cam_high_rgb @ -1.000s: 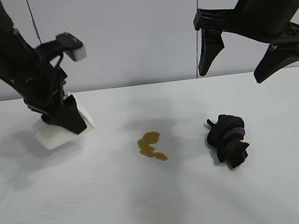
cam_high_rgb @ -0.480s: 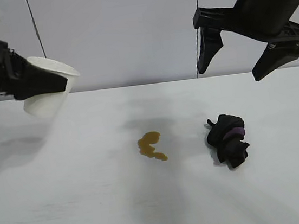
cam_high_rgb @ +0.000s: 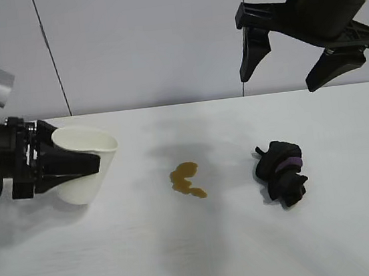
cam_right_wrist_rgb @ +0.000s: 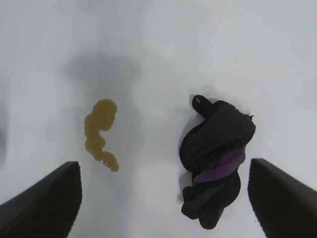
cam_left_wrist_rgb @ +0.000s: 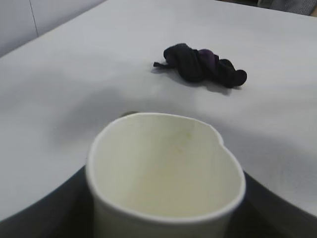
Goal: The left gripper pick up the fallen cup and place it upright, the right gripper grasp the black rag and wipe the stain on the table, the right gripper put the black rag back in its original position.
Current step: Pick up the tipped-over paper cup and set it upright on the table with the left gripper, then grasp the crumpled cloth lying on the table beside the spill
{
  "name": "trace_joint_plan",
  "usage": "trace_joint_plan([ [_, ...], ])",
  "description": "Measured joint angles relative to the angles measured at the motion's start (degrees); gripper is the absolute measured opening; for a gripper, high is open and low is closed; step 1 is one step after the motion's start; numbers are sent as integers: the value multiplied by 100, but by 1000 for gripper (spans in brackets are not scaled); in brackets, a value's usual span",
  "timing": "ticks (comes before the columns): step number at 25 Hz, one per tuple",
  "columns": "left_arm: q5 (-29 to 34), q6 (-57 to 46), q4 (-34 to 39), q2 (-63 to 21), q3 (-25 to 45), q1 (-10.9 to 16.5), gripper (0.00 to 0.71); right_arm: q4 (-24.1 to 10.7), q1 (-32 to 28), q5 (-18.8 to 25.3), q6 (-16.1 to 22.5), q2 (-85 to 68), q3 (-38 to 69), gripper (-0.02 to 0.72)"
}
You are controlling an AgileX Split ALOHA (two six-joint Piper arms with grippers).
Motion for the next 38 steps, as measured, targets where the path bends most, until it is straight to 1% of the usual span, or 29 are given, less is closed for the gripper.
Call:
trace_joint_plan([
  [1, 0, 0, -3, 6, -8, 0, 442, 0, 0, 0, 0, 0, 0, 632],
  [2, 0, 1, -16, 6, -18, 0, 474, 0, 0, 0, 0, 0, 0, 632],
  [3, 0, 1, -23, 6, -18, 0, 517, 0, 0, 0, 0, 0, 0, 632],
  [4, 0, 1, -23, 6, -18, 0, 579, 0, 0, 0, 0, 0, 0, 632],
  [5, 0, -9, -23, 6, -18, 0, 622, 0, 0, 0, 0, 0, 0, 632],
  [6, 0, -45, -25, 6, -18, 0, 649, 0, 0, 6, 0, 0, 0, 632],
  [8, 0, -293, -25, -31, -18, 0, 674, 0, 0, 11, -4, 0, 0, 632],
  [10, -6, -762, -25, -199, -18, 0, 686, 0, 0, 17, -4, 0, 0, 632],
  [13, -24, -1801, -20, -706, -18, 0, 690, 0, 0, 22, -4, 0, 0, 632],
  [14, -133, -2243, -20, -947, -18, 0, 692, 0, 0, 22, -4, 0, 0, 632],
  [16, -604, -3393, 130, -1439, -18, -31, 692, 0, 0, 22, -4, 0, 0, 632],
  [17, -938, -3980, 301, -1711, -18, -54, 693, 0, 0, 32, -4, 0, 0, 632],
  [19, -1564, -5591, 850, -2179, -59, -142, 693, 0, 0, 38, -4, 0, 0, 632],
  [21, -1891, -7124, 1778, -2594, -249, -278, 693, 11, 0, 50, -4, 0, 0, 632],
  [23, -2016, -8761, 2700, -2863, -528, -452, 693, 12, 0, 111, -11, 0, 0, 632],
  [26, -1930, -11045, 4104, -3010, -1040, -728, 693, -6, 0, 227, -69, 0, 0, 632],
  [28, -1865, -12167, 4991, -3010, -1302, -896, 693, -143, 0, 299, -85, 48, 0, 632],
  [29, -1851, -12576, 5271, -3010, -1364, -974, 693, -240, 0, 299, -72, 99, 0, 632],
  [31, -1816, -12950, 5618, -3010, -1418, -1051, 693, -423, 0, 299, 15, 288, 0, 632],
  [34, -1656, -13098, 5721, -3010, -1418, -1088, 693, -576, 0, 307, 92, 597, 0, 632],
  [38, -1624, -13127, 5729, -3010, -1418, -1088, 693, -793, 0, 299, 315, 965, 0, 632],
])
